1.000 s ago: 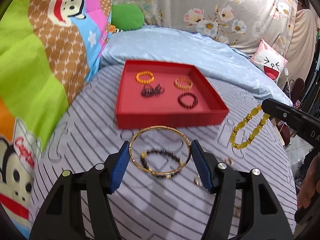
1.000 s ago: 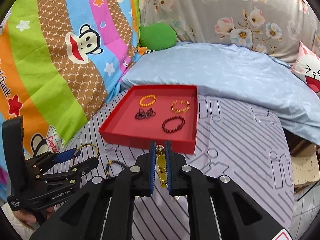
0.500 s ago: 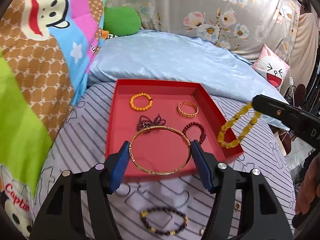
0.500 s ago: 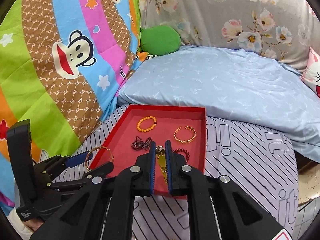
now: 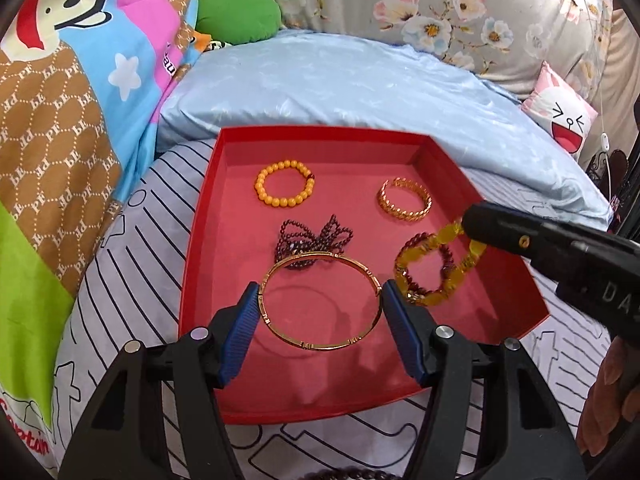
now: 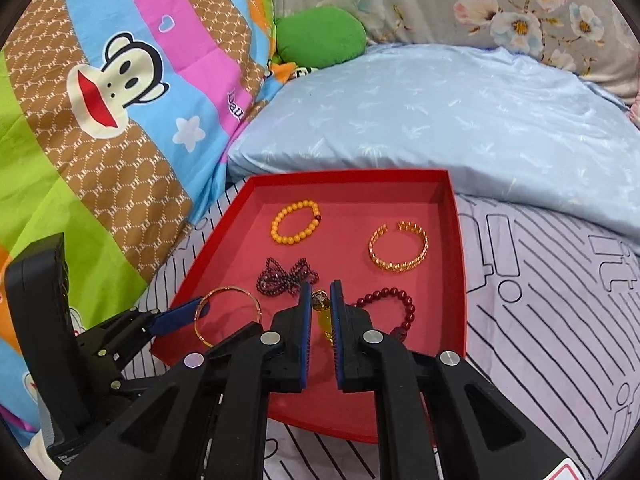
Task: Organize jewelry
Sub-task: 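Carry both bracelets into the red tray and open both grippers, then withdraw both tools toward the black bead bracelet and gold rings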
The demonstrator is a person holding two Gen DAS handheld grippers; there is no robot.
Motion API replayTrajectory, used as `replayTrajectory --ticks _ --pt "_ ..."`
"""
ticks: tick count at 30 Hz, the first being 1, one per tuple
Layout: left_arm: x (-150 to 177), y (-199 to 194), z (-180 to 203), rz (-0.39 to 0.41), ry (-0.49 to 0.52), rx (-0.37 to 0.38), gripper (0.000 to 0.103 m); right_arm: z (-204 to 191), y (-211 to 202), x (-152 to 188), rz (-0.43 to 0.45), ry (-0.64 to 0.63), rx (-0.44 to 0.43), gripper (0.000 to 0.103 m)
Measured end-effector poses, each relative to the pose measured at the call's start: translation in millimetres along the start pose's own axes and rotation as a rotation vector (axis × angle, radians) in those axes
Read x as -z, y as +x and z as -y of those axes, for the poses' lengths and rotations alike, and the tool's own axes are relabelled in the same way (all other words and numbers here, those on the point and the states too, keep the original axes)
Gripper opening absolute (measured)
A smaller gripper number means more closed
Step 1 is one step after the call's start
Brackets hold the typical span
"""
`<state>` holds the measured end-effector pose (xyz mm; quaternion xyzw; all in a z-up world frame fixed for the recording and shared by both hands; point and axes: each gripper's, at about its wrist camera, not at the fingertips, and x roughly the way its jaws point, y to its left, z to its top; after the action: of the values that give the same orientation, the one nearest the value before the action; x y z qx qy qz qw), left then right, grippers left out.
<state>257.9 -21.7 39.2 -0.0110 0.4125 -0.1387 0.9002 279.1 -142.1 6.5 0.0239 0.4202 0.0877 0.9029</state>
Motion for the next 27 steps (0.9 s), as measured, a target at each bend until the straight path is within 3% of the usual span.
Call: replayTrajectory --ticks 10,12,14,16,27 --pt "6 12 -3 -0.01 -0.007 -0.008 0.059 19 7 22 -0.04 0.021 0.047 0.011" --pt "6 12 -3 -0.004 -0.014 -0.015 0.062 19 2 22 -0.021 0.011 0.067 0.015" --pt "5 9 -4 0.006 -0.029 -0.021 0.069 19 -6 21 0.006 0.007 0.083 0.033" --pt "4 2 -6 0.025 -0.046 -0.018 0.073 18 -17 19 0.037 0.005 0.09 0.038" --pt "17 -40 -5 0.078 -0.046 -0.031 0.074 3 -60 30 0.098 -0.036 0.105 0.041"
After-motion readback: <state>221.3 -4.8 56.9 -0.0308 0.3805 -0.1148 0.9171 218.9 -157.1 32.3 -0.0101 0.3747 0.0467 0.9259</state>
